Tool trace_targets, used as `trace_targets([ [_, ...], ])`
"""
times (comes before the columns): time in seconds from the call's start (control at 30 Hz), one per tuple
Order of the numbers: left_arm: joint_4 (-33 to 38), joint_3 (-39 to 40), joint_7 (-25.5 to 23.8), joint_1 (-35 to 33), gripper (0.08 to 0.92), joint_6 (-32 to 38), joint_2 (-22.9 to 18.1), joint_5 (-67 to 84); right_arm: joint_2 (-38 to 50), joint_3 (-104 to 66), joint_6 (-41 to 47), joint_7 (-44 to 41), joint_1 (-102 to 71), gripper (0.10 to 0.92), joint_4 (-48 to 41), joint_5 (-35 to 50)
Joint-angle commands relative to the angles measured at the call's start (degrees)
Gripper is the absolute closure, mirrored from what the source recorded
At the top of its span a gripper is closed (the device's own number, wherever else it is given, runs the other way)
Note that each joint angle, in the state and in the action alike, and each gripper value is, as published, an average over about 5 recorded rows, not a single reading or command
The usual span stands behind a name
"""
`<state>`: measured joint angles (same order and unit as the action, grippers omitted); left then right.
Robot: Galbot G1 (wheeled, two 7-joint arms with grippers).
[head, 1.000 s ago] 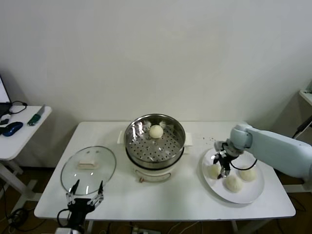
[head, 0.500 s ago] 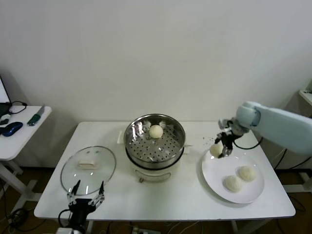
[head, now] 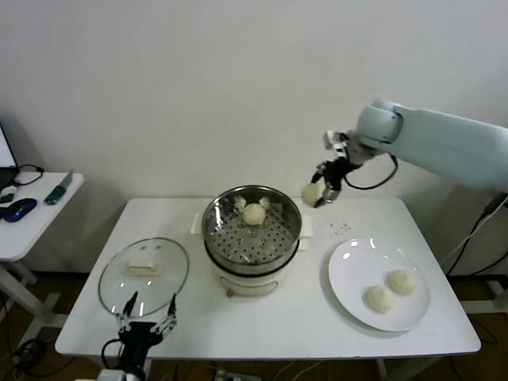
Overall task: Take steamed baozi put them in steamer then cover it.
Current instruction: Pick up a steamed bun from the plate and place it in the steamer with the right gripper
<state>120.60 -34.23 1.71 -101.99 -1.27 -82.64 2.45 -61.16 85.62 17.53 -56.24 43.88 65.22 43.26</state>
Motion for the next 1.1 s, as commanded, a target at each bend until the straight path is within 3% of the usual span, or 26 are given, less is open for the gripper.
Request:
trace_targets([
  [0.03,0.8,0.1,0.0,-0.2,0.177,-0.3,-0.2,-0.7,-12.9,-0.9,1.3,2.0,-0.2,0.313,-2.2,6.5],
  [0.87,1.2,-0.1,0.9,0.4,0.177,-0.9,-1.3,-1.9,-20.9,-4.2,1.0,4.1,-16.2,0.302,-10.9,-6.7],
  [1.1,1.2,0.1,0.9,0.4,0.177,-0.8,-1.3,-1.9,-21.7,-4.8,1.3,4.1,-17.3,0.235,-12.0,-8.8],
])
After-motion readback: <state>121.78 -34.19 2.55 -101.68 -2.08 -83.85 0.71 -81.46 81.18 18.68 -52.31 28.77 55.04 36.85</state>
